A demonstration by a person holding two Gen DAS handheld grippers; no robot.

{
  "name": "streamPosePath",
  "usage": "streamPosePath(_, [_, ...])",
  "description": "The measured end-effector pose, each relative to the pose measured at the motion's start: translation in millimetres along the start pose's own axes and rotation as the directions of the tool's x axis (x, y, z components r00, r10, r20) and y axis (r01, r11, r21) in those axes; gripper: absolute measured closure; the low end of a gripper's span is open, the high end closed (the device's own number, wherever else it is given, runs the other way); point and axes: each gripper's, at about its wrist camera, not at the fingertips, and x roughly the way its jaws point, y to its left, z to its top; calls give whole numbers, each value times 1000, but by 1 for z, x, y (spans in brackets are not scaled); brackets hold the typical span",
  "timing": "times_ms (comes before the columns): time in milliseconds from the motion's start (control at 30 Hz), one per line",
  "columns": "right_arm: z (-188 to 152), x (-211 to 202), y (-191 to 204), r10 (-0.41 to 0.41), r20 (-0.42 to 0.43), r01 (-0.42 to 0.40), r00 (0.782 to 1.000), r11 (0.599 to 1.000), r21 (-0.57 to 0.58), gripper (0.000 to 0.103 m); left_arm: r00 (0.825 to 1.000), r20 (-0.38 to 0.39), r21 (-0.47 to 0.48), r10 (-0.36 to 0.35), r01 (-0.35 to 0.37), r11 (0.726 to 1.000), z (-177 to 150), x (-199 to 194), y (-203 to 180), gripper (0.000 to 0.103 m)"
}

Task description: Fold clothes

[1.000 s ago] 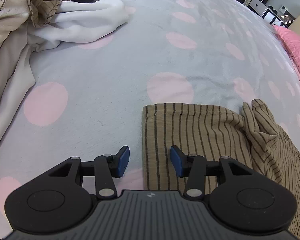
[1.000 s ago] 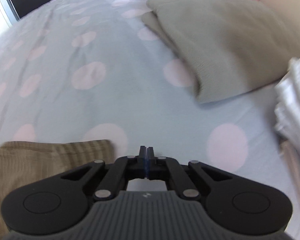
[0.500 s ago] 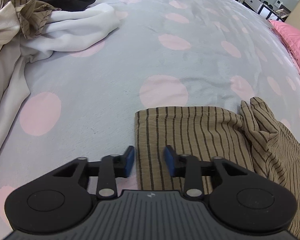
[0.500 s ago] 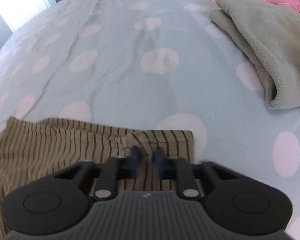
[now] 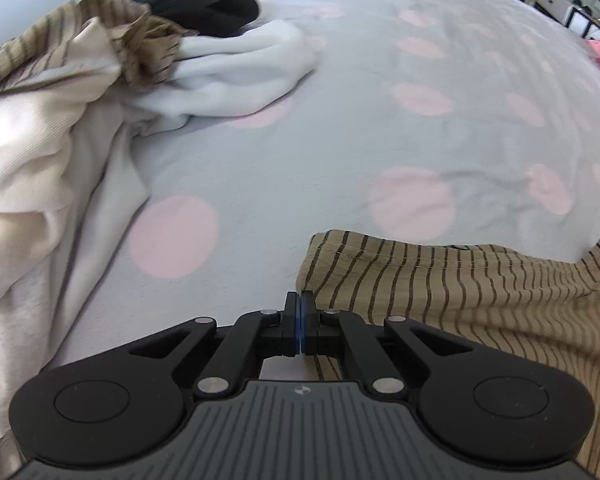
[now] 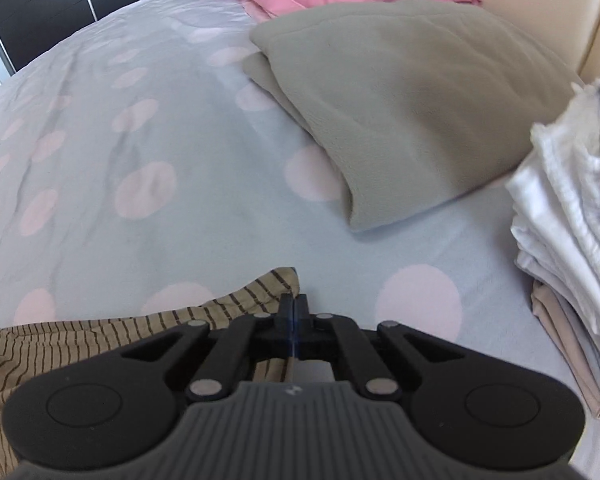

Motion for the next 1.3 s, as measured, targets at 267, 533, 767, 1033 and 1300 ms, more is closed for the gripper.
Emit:
streamPosePath(267, [-1, 4, 1, 1, -36, -1, 999, 1000, -7, 102, 1000, -2, -21, 18, -18, 1000, 1, -10, 21, 103])
streamPosePath(533, [7, -33, 11, 106, 67, -104, 992, 994, -27, 68, 990, 101, 72, -100, 93, 993, 14, -29, 5, 85])
streamPosePath(767, [-2, -31, 87, 342, 15, -335, 939, 928, -163, 68, 948, 111, 257, -298, 262, 930, 19, -28, -55, 59])
streamPosePath(1033, [-26, -5, 182, 463, -116, -467, 879, 782, -413, 46, 896, 34, 422, -444, 389, 819, 10, 4, -132, 54])
streamPosePath(1300, [-47, 33, 226, 449, -191, -470, 873, 669, -576, 42, 877, -15, 535, -481, 413, 737, -12, 31, -184, 48])
